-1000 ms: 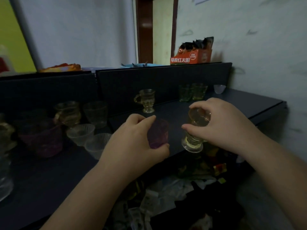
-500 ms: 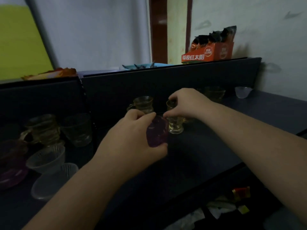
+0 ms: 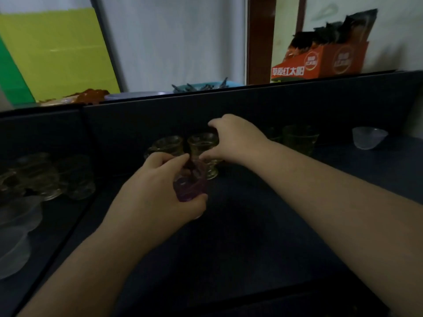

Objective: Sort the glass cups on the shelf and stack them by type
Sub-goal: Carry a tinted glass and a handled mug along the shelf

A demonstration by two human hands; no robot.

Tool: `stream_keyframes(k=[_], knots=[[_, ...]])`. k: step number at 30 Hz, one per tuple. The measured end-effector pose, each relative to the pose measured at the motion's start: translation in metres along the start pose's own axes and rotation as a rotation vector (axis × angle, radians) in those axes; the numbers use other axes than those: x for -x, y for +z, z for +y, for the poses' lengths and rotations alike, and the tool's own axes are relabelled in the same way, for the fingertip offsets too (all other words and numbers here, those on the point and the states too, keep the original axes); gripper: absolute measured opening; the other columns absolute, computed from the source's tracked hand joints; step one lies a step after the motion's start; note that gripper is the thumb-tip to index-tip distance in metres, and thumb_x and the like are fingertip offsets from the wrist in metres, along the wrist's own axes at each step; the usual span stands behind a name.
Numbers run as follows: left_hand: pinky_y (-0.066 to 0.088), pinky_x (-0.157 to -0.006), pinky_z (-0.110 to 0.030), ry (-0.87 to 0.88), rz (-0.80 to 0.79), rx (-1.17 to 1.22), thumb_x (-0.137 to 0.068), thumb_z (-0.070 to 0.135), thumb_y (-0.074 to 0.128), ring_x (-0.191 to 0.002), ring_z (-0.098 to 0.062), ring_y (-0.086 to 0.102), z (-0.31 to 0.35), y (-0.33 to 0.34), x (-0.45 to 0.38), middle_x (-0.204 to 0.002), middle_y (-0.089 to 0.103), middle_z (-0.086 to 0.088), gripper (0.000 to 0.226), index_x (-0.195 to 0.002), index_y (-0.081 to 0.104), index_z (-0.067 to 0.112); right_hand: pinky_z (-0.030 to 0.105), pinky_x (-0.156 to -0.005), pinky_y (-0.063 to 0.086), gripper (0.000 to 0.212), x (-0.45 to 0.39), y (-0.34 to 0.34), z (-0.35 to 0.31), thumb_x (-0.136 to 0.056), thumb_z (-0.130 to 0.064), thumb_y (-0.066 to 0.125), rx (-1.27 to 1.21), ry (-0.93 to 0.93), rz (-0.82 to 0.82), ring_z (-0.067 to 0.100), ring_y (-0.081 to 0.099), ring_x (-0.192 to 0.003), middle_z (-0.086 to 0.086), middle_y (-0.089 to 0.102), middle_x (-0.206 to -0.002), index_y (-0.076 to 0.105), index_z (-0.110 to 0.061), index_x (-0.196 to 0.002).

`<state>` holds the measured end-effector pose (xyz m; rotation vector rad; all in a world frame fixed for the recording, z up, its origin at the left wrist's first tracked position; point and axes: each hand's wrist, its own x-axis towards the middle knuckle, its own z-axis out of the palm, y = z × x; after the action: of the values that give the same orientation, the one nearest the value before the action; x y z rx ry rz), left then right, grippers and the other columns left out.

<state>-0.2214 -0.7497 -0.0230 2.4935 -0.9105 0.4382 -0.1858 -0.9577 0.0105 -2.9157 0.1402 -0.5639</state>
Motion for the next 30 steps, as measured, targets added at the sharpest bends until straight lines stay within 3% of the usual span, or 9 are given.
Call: stream_keyframes(k=[4, 9, 12, 16, 26, 30], knots=[[0.043, -0.084, -0.024, 0.018, 0.011, 0.018, -0.068, 0.068, 0.063, -0.104, -0.001, 0.044, 0.046, 0.028, -0.021, -0.134, 0.035, 0.018, 0.088, -0.145, 0.034, 0.04, 0.034, -0.089, 0.05, 0.081, 0.048, -0.037, 0.05, -0.073, -0.06, 0.076, -0.035, -0.029, 0.149, 0.018, 0.057, -0.113, -0.001, 0.058, -0.126, 0.052, -0.024, -0.141], [0.042, -0.088, -0.025, 0.074, -0.047, 0.031, -0.071, 0.067, 0.063, -0.112, -0.007, 0.047, 0.1, 0.069, -0.053, -0.138, 0.037, 0.013, 0.088, -0.147, 0.034, 0.033, 0.034, -0.08, 0.051, 0.054, 0.117, -0.06, 0.122, -0.073, -0.058, 0.072, -0.035, 0.027, 0.115, 0.013, 0.059, -0.098, -0.009, 0.057, -0.105, 0.063, -0.033, -0.121], [0.043, -0.087, -0.027, 0.05, -0.072, 0.012, -0.073, 0.066, 0.064, -0.116, -0.012, 0.048, 0.122, 0.087, -0.069, -0.141, 0.036, 0.009, 0.088, -0.148, 0.034, 0.031, 0.033, -0.09, 0.05, 0.07, 0.154, -0.062, 0.16, -0.074, -0.054, 0.076, 0.001, 0.1, 0.068, 0.01, 0.055, -0.108, -0.01, 0.055, -0.12, 0.054, -0.033, -0.137], [0.045, -0.091, -0.03, 0.016, -0.08, -0.019, -0.074, 0.064, 0.064, -0.118, -0.016, 0.048, 0.137, 0.102, -0.082, -0.144, 0.032, 0.004, 0.087, -0.147, 0.034, 0.028, 0.03, -0.092, 0.046, 0.076, 0.189, -0.061, 0.195, -0.073, -0.057, 0.075, -0.021, 0.173, 0.043, 0.008, 0.053, -0.112, -0.014, 0.053, -0.124, 0.05, -0.035, -0.141], [0.035, -0.104, -0.032, -0.058, -0.05, -0.059, -0.074, 0.061, 0.069, -0.134, -0.021, 0.036, 0.142, 0.105, -0.074, -0.153, 0.022, -0.002, 0.105, -0.153, 0.01, 0.025, 0.028, -0.092, 0.047, 0.075, 0.202, -0.048, 0.195, -0.075, -0.059, 0.073, -0.091, 0.15, -0.008, 0.004, 0.05, -0.118, -0.018, 0.049, -0.13, 0.045, -0.041, -0.142], [0.034, -0.104, -0.03, -0.05, -0.022, -0.104, -0.077, 0.06, 0.067, -0.135, -0.016, 0.035, 0.125, 0.083, -0.042, -0.153, 0.027, 0.002, 0.1, -0.153, 0.013, 0.025, 0.028, -0.092, 0.047, 0.074, 0.196, -0.043, 0.163, -0.076, -0.059, 0.073, -0.106, 0.095, -0.01, 0.005, 0.05, -0.118, -0.018, 0.05, -0.13, 0.046, -0.04, -0.142]])
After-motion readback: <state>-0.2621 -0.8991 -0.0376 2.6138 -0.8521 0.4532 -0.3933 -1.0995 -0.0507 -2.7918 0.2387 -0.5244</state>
